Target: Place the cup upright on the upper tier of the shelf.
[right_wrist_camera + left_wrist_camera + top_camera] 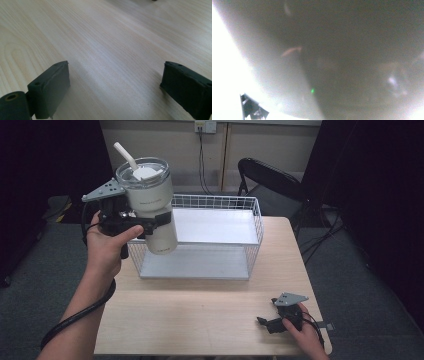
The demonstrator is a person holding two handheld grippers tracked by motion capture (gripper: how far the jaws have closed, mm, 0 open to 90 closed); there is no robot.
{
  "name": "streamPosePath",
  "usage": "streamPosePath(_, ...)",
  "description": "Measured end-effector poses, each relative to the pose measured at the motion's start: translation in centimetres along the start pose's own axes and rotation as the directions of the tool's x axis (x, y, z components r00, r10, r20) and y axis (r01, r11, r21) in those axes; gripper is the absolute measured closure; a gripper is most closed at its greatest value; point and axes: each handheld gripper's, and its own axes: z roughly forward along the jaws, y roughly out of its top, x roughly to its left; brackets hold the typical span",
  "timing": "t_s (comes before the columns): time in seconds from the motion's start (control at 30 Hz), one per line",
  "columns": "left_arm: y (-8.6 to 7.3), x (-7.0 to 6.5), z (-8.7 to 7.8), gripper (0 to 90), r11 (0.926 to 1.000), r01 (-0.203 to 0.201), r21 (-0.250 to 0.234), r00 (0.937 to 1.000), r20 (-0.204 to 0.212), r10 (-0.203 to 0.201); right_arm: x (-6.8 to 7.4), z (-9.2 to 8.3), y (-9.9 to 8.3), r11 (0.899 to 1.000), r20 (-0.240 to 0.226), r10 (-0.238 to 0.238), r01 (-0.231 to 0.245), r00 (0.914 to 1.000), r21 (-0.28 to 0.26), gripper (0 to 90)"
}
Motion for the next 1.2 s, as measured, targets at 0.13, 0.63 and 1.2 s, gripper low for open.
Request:
streamPosePath(0.13, 0.3, 0.4, 0.3, 9.8, 0.9999, 0.011, -0.006, 0.9999, -0.013, -0.011, 0.0, 0.0, 0.0, 1.000, 0.000, 0.000, 0.000, 1.0000, 0.000, 7.7)
streamPosePath(0.63, 1.1, 1.6, 1.6, 9.8, 0.9998, -0.002, -0.020, 0.9993, -0.037, 0.001, 0.1, -0.1, -0.1, 1.000, 0.003, 0.001, -0.001, 1.0000, 0.000, 7.7)
streamPosePath(1.2, 0.8, 3.1, 3.8, 9.8, 1.0000, 0.004, 0.001, 0.9967, -0.081, -0.004, 0.1, -0.2, -0.2, 1.000, 0.002, 0.001, -0.001, 1.0000, 0.001, 7.7)
